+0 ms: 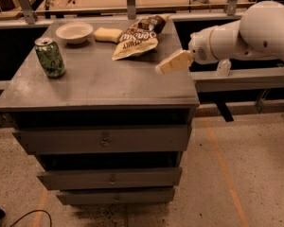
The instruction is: Pick brown chip bag
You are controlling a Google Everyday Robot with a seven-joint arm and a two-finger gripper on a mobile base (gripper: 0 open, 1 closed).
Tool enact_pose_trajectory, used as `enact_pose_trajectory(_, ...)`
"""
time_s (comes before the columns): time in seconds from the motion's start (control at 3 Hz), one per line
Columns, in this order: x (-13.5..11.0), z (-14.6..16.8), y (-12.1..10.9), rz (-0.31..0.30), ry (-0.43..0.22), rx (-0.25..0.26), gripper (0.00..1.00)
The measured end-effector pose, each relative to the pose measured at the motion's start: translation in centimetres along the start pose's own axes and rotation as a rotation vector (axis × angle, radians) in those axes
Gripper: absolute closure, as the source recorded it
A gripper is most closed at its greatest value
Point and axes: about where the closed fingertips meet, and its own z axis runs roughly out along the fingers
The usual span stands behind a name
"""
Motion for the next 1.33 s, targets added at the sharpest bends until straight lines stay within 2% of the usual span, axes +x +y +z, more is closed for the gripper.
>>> enact_pose_trajectory(0.33,-1.0,0.2,-1.7,0.002,-0.046,0.062,0.00)
enact_pose_trajectory(0.67,-1.7,1.6,-1.9,-0.002,-0.056,0.080,0.00)
enact_pose_trajectory(1.0,-3.9,4.5,-3.8,0.005,-0.076,0.131,0.00)
enact_pose_trajectory(1.33,-6.3,8.2,-5.3,0.043,-0.108,0.151,0.00)
